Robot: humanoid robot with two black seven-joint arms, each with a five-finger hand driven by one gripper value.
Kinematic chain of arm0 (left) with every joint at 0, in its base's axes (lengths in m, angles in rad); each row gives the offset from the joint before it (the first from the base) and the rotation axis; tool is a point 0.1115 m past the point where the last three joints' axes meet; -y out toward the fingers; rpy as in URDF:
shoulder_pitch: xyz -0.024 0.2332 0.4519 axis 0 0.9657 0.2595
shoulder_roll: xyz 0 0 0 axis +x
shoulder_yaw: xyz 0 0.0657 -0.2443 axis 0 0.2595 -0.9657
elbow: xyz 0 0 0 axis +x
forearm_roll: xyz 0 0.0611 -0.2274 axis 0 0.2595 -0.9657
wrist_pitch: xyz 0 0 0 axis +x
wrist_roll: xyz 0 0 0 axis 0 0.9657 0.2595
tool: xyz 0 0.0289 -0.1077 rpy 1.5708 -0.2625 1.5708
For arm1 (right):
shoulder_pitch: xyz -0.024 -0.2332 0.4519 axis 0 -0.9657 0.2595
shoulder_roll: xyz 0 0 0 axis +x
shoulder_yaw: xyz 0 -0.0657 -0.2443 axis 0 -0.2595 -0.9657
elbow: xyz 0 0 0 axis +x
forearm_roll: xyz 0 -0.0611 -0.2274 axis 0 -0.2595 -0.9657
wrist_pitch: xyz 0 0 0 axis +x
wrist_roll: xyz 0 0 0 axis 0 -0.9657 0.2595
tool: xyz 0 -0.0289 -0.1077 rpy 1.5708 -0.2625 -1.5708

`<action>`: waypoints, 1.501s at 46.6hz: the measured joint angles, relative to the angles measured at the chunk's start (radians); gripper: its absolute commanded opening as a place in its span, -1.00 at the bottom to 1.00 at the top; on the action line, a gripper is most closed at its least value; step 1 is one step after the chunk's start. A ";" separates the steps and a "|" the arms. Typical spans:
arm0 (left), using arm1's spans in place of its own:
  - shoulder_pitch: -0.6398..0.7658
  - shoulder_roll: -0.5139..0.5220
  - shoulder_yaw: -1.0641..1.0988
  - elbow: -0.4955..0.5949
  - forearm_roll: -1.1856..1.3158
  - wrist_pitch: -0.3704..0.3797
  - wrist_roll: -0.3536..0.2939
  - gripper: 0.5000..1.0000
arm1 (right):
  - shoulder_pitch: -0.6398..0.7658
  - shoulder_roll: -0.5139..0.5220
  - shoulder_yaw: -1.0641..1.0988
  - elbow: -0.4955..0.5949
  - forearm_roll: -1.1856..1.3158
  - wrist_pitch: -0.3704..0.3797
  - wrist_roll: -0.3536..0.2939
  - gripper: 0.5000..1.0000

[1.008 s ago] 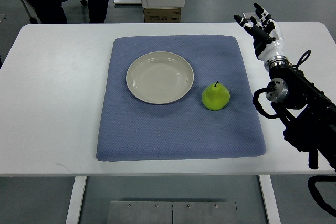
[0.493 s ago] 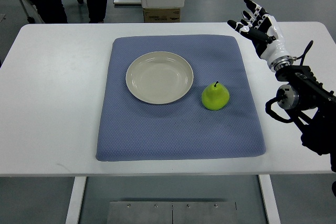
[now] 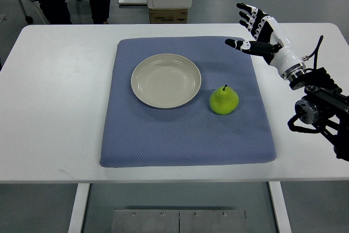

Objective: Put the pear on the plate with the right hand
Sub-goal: 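Move the open right hand toward the green pear, then close the right hand's fingers around the green pear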

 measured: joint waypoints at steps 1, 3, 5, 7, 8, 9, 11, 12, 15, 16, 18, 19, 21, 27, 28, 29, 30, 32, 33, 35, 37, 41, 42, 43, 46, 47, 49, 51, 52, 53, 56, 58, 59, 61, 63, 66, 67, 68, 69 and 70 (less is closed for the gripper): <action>0.000 0.000 0.000 0.000 0.000 0.000 0.000 1.00 | 0.000 -0.005 -0.012 0.007 0.000 0.000 0.000 0.99; 0.000 0.000 0.000 0.000 0.000 0.000 0.000 1.00 | 0.001 -0.013 -0.032 0.016 -0.001 0.000 0.000 0.99; 0.000 0.000 0.000 0.000 0.000 0.000 0.000 1.00 | 0.002 -0.020 -0.051 0.023 -0.002 0.000 0.000 0.99; 0.000 0.000 0.000 0.000 0.000 0.000 0.000 1.00 | 0.005 -0.026 -0.070 0.025 -0.003 0.000 0.000 0.99; 0.000 0.000 0.000 0.000 0.000 0.000 0.000 1.00 | 0.007 -0.028 -0.082 0.025 -0.004 0.000 0.000 0.98; 0.000 0.000 0.000 0.000 0.000 0.000 0.000 1.00 | 0.009 -0.030 -0.092 0.026 -0.006 0.000 0.000 0.98; 0.000 0.000 0.000 0.000 0.000 0.000 0.000 1.00 | 0.012 -0.034 -0.111 0.027 -0.015 0.000 0.000 0.98; 0.000 0.000 0.000 0.000 0.000 0.000 0.000 1.00 | 0.014 -0.037 -0.123 0.027 -0.026 0.000 0.000 0.98; 0.000 0.000 0.000 0.000 0.000 0.000 0.000 1.00 | 0.015 -0.043 -0.143 0.027 -0.052 0.000 0.000 0.98; 0.000 0.000 0.000 0.000 0.000 0.000 0.000 1.00 | 0.015 -0.045 -0.150 0.027 -0.064 0.000 0.000 0.97; 0.000 0.000 0.000 0.000 0.000 0.000 0.000 1.00 | 0.015 -0.047 -0.158 0.027 -0.080 0.000 0.000 0.97; 0.000 0.000 0.000 0.000 0.000 0.000 0.000 1.00 | 0.015 -0.047 -0.161 0.027 -0.085 0.000 0.000 0.97; 0.000 0.000 0.000 0.000 0.000 0.000 0.000 1.00 | 0.015 -0.048 -0.167 0.028 -0.095 0.000 0.000 0.97; 0.000 0.000 0.000 0.000 0.000 0.000 0.000 1.00 | 0.015 -0.067 -0.172 0.067 -0.103 0.000 0.000 0.97; 0.000 0.000 0.000 0.000 0.000 0.000 0.000 1.00 | 0.015 -0.074 -0.172 0.077 -0.103 0.000 0.000 0.97; 0.000 0.000 0.000 0.000 0.000 0.000 0.000 1.00 | 0.015 -0.080 -0.173 0.085 -0.103 -0.001 0.000 0.97; 0.000 0.000 0.000 0.000 0.000 0.000 0.000 1.00 | 0.015 -0.086 -0.173 0.095 -0.104 -0.001 0.000 0.97; 0.000 0.000 0.000 0.000 0.000 0.000 0.000 1.00 | 0.015 -0.092 -0.173 0.105 -0.104 -0.001 0.000 0.97; 0.000 0.000 0.000 0.000 0.000 0.000 0.000 1.00 | 0.015 -0.094 -0.173 0.107 -0.104 -0.001 0.000 0.97; 0.000 0.000 0.000 0.000 0.000 0.000 0.000 1.00 | 0.015 -0.097 -0.173 0.110 -0.104 -0.001 0.000 0.97; 0.000 0.000 0.000 0.000 0.000 0.000 0.000 1.00 | 0.014 -0.100 -0.177 0.112 -0.105 -0.002 0.000 0.97; 0.000 0.000 0.000 0.000 0.000 0.000 0.000 1.00 | 0.013 -0.121 -0.197 0.114 -0.113 -0.002 0.000 0.97; 0.000 0.000 0.000 0.000 0.000 0.000 0.000 1.00 | 0.013 -0.126 -0.202 0.114 -0.117 -0.002 0.000 0.97; 0.000 0.000 0.000 0.000 0.000 0.000 0.000 1.00 | 0.013 -0.129 -0.206 0.114 -0.120 -0.002 0.000 0.97; 0.000 0.000 0.000 0.000 0.000 0.000 0.000 1.00 | 0.012 -0.136 -0.220 0.114 -0.132 -0.002 0.000 0.97; 0.000 0.000 0.000 0.000 0.000 0.000 0.000 1.00 | 0.011 -0.137 -0.224 0.114 -0.135 -0.002 0.000 0.97; 0.000 0.000 0.000 0.000 0.000 0.000 0.000 1.00 | 0.008 -0.138 -0.233 0.114 -0.140 -0.002 0.000 0.97; 0.000 0.000 0.000 0.000 0.000 0.000 0.000 1.00 | 0.005 -0.139 -0.242 0.114 -0.141 -0.004 0.000 0.97; 0.000 0.000 0.000 0.000 0.000 0.000 0.000 1.00 | 0.003 -0.139 -0.246 0.114 -0.142 -0.005 0.000 0.97; 0.000 0.000 0.000 0.000 0.000 0.000 0.000 1.00 | 0.002 -0.139 -0.251 0.114 -0.142 -0.006 0.000 0.97; 0.000 0.000 0.000 0.000 0.000 0.000 0.000 1.00 | -0.001 -0.139 -0.264 0.114 -0.142 -0.010 0.000 0.97; 0.000 0.000 0.000 0.000 0.000 0.000 0.000 1.00 | -0.002 -0.139 -0.271 0.114 -0.143 -0.011 0.000 0.97; 0.000 0.000 0.000 0.000 0.000 0.000 0.000 1.00 | -0.003 -0.139 -0.273 0.114 -0.142 -0.011 0.000 0.97; 0.000 0.000 0.000 0.000 0.000 0.000 0.000 1.00 | -0.006 -0.137 -0.275 0.114 -0.143 -0.011 0.000 0.97; 0.000 0.000 0.000 0.000 0.000 0.000 0.000 1.00 | -0.009 -0.137 -0.277 0.114 -0.143 -0.011 0.000 0.97; 0.000 0.000 0.000 0.000 0.000 0.000 0.000 1.00 | -0.011 -0.133 -0.278 0.114 -0.143 -0.011 0.000 0.97; 0.000 0.000 0.000 0.000 0.000 0.000 0.000 1.00 | -0.012 -0.132 -0.279 0.114 -0.144 -0.011 0.000 0.97; 0.000 0.000 0.000 0.000 0.000 0.000 0.000 1.00 | -0.013 -0.130 -0.279 0.114 -0.144 -0.011 0.000 0.97; 0.000 0.000 0.000 0.000 0.000 0.000 0.000 1.00 | -0.014 -0.129 -0.280 0.114 -0.144 -0.011 0.000 0.97; 0.000 0.000 0.000 0.000 0.000 0.000 0.000 1.00 | -0.017 -0.127 -0.283 0.113 -0.144 -0.011 0.000 0.97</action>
